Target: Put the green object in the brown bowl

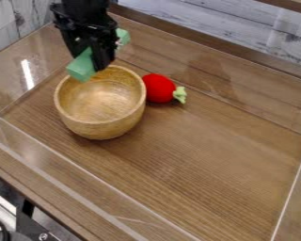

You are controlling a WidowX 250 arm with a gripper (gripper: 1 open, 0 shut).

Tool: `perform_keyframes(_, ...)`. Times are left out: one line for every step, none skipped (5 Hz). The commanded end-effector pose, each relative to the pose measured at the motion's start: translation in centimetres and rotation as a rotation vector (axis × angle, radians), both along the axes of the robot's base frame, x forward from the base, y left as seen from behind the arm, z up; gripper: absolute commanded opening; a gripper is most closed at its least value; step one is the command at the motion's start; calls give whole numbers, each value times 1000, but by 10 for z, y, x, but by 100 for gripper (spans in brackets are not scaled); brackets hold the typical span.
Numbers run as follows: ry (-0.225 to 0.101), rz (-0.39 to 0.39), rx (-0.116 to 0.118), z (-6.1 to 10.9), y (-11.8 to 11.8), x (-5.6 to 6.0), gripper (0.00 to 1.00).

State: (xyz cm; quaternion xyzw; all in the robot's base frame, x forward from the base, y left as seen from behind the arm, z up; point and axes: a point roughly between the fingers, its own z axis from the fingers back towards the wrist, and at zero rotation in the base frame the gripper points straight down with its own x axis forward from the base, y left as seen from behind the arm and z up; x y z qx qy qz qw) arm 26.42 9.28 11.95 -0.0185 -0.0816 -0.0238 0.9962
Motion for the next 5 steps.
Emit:
perform_keyframes(-54,-23,12,9,5,11,100)
perform_keyframes(-74,-29,4,14,11,20,100)
perform_keyframes(-92,-58,0,19,19,29,100)
perform_keyframes(-105,-82,-10,21,28,37,100)
perform_keyframes(-100,27,-25,22,30,40,100)
